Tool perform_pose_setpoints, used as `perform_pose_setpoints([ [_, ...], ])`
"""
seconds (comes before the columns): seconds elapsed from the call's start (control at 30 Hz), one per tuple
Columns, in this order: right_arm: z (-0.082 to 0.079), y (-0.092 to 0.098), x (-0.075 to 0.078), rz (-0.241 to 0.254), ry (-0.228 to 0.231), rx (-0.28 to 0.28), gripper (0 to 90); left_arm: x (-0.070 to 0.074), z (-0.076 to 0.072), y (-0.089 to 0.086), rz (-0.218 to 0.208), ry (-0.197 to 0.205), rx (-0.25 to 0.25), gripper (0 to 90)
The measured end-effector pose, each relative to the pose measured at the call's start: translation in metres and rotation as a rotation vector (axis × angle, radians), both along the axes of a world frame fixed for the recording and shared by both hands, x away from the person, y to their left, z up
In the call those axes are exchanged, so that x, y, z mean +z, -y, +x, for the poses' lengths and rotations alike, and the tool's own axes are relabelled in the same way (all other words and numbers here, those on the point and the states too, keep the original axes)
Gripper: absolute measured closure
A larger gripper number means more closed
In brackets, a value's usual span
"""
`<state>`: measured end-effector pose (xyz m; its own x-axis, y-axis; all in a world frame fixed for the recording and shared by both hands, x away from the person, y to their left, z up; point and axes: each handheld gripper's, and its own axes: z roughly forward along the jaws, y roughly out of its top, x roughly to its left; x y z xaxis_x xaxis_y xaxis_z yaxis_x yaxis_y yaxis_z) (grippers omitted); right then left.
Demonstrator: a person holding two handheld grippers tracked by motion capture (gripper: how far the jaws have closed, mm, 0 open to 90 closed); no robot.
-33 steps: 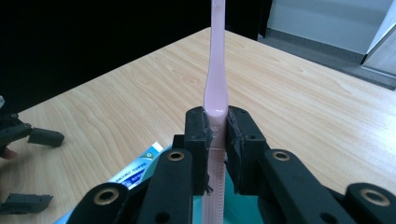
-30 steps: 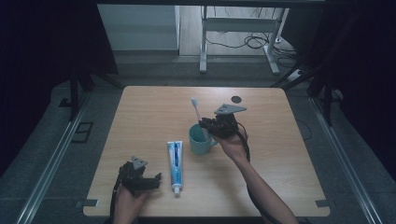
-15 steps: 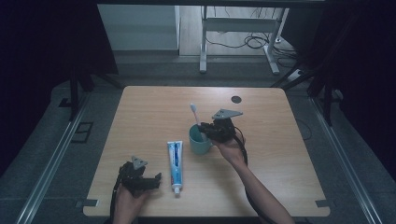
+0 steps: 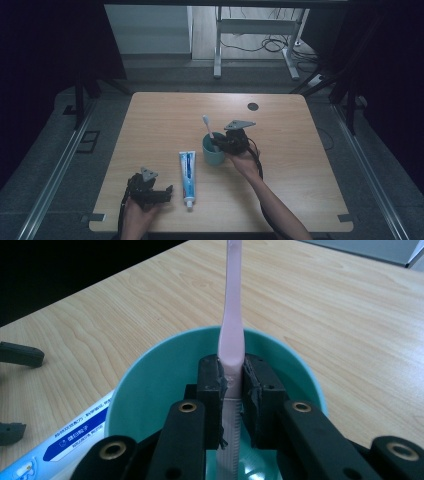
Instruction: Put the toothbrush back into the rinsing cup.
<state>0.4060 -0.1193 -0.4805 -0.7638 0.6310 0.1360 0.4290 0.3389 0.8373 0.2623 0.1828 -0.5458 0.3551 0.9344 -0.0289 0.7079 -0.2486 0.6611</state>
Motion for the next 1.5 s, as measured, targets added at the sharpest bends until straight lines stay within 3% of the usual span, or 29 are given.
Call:
perform_pose_setpoints([
  [0.33, 0.001, -0.001, -0.001, -0.02, -0.015, 0.013, 76.5, 0.0, 0.0, 0.0, 0.0, 0.0, 0.0, 0.0],
  [0.77, -0.002, 0.001, 0.009, -0.042, 0.015, 0.021, 67.3, 0.0, 0.0, 0.0, 0.0, 0.001, -0.001, 0.0],
  [1.07, -0.013, 0.008, 0.022, -0.054, 0.054, 0.033, 54.3, 0.0, 0.0, 0.0, 0.0, 0.002, 0.001, 0.0],
  [1.5, -0.026, 0.029, 0.028, -0.068, 0.054, 0.041, 33.5, 0.0, 0.0, 0.0, 0.0, 0.003, 0.003, 0.5],
])
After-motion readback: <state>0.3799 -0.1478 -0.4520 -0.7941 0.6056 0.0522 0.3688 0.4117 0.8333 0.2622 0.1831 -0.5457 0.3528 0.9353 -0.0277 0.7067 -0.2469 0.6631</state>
